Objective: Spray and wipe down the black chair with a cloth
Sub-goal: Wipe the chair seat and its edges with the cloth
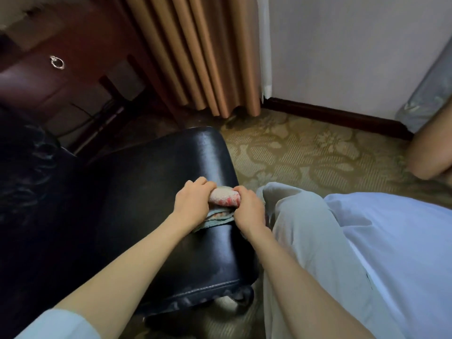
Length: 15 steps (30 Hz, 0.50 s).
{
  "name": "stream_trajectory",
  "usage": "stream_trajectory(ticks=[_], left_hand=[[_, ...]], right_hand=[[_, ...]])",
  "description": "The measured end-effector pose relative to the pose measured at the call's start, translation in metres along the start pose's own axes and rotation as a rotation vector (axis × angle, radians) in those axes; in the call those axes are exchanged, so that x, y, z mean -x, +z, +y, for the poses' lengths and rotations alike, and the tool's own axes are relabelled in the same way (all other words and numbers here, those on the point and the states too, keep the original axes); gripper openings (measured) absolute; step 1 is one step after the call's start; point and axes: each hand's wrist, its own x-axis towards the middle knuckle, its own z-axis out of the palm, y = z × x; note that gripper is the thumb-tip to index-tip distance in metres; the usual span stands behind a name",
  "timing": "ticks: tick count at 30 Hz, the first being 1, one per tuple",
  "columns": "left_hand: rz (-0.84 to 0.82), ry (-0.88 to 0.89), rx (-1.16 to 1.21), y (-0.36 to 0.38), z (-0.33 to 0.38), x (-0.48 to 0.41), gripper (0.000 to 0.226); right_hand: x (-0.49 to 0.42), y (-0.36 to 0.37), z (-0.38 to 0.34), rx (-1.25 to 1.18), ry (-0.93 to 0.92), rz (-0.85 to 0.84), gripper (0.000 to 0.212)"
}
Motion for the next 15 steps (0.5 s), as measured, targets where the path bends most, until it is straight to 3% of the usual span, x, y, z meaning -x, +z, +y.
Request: stream_trajectory(ticks=[7, 15], left_hand=[[0.091, 0.086, 0.168, 0.008, -0.013, 0.136, 0.056], [0.077, -0.001, 0.252, 0.014, -0.011, 0.215, 0.055]], right_hand=[[0.121, 0.01, -0.008, 0.156, -0.139, -0.009, 0.043], [0.19, 0.026, -0.012, 0.286, -0.183, -0.061, 0.054]])
